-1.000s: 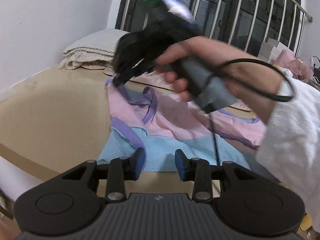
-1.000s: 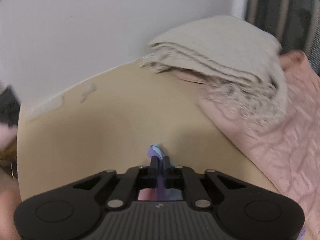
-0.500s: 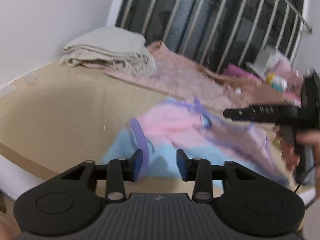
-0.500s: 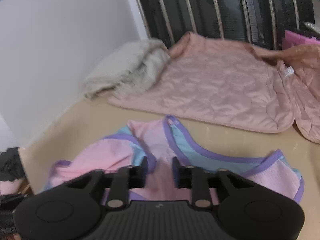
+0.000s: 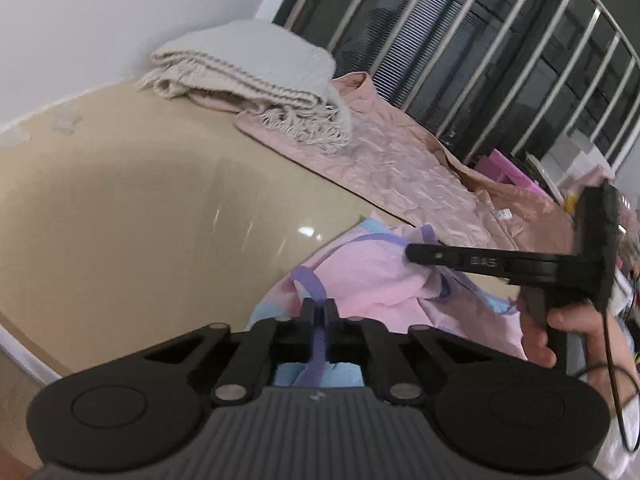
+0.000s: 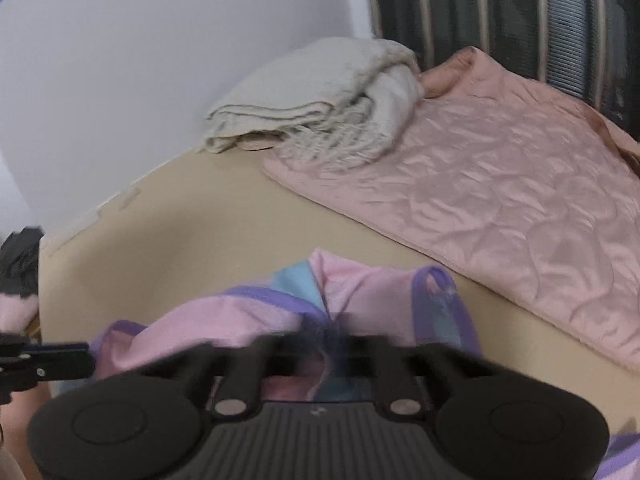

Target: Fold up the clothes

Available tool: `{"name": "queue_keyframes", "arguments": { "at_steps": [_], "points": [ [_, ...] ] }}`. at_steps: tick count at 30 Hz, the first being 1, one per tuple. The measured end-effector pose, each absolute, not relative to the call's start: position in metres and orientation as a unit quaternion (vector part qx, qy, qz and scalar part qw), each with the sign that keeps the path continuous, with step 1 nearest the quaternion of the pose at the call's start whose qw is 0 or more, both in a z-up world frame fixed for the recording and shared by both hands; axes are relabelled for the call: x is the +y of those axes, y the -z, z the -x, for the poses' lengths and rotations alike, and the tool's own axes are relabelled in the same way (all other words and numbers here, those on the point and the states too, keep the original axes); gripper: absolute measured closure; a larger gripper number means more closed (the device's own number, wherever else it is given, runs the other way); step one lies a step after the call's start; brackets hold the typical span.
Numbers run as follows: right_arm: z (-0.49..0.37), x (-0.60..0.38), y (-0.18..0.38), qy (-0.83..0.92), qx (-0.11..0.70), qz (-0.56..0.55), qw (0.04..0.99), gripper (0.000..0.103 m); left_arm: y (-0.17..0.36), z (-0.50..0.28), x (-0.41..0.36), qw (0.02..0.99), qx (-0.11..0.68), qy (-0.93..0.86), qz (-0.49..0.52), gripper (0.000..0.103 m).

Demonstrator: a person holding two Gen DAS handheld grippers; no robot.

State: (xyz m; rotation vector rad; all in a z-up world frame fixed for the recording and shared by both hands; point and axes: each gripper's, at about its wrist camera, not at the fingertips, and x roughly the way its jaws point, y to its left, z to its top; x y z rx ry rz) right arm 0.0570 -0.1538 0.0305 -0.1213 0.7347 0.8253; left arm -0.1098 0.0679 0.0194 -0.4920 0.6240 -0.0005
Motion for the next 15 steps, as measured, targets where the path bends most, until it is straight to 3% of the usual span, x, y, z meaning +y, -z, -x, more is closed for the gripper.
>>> {"name": "queue_keyframes", "arguments": {
  "at_steps": [9, 15],
  "points": [
    [-0.026, -0.150, -0.092, -0.391, 0.257, 0.046, 0.883, 0.100, -0.038, 0.141, 0.101, 0.939, 0.203, -0.061, 0.271, 0.102],
    [-0.023, -0.071, -0.133, -0.418, 0.192, 0.091, 0.883, 0.100, -0.053, 0.157, 0.134, 0.938, 0.125, -0.148, 0.288, 0.102]
  ]
}}
